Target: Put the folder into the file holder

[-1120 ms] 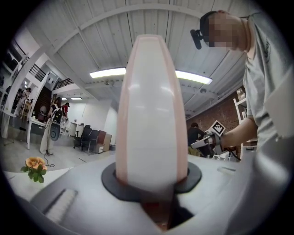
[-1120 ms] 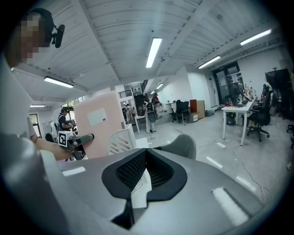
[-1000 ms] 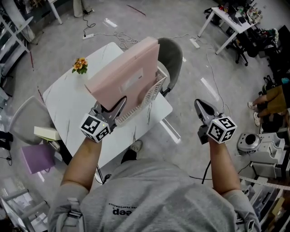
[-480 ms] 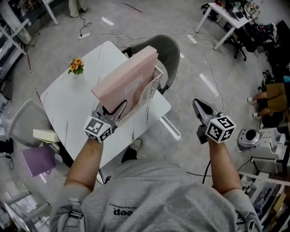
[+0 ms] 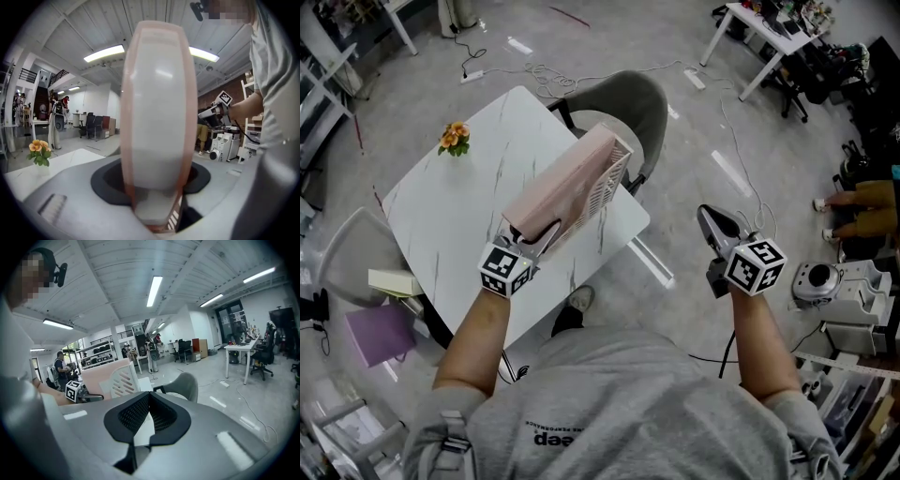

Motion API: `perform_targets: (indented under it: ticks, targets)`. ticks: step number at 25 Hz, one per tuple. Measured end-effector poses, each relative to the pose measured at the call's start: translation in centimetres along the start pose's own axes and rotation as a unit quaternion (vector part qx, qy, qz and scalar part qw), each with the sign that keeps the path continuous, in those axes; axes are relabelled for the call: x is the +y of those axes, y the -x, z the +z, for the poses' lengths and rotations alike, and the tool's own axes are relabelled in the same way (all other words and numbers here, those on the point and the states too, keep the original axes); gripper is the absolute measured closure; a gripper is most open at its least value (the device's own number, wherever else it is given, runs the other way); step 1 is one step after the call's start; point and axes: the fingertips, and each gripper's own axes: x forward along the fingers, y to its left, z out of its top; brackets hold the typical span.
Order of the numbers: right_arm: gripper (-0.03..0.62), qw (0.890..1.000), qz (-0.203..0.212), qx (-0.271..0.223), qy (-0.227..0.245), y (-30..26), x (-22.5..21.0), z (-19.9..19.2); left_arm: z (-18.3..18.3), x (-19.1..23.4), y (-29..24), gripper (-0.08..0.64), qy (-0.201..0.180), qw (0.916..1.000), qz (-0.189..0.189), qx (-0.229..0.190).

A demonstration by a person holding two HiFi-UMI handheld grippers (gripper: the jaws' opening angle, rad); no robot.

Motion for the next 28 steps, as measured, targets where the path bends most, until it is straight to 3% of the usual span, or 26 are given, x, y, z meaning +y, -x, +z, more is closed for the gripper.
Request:
perform_targets:
  ticks: [10,15,21,24,28]
  targets:
    - [0.588,1.0,0.007,-0.011,0.004,1.7,-0.1,0.8,-0.1,0.2,1.7,0.253,0.019,0.9986,0.049,0.007]
    - [0.588,1.0,0.014,-0.02,0.008,3.5,-0.2,1.1,-0.7,0.4,4.2,0.253,0.019,0.9934,0.11,0.023]
    - [0.588,0.999,0.028,-0.031,0.01,6.7,0.2,1.0,-1.6,-1.1,7.8,0.253,0.056,0.9807,0.183,0.04]
    - [0.588,0.999,0.029,-0.036,0.004,9.0,0.1,0.7,-1.7,-4.0,8.6,0.253,0.073,0.979,0.185,0.044]
    - [0.588,0.999,0.017,-0.048,-0.002,12.5,-0.7,0.4,-1.1,-9.9,7.1,0.27,0.083,0.9866,0.135,0.041]
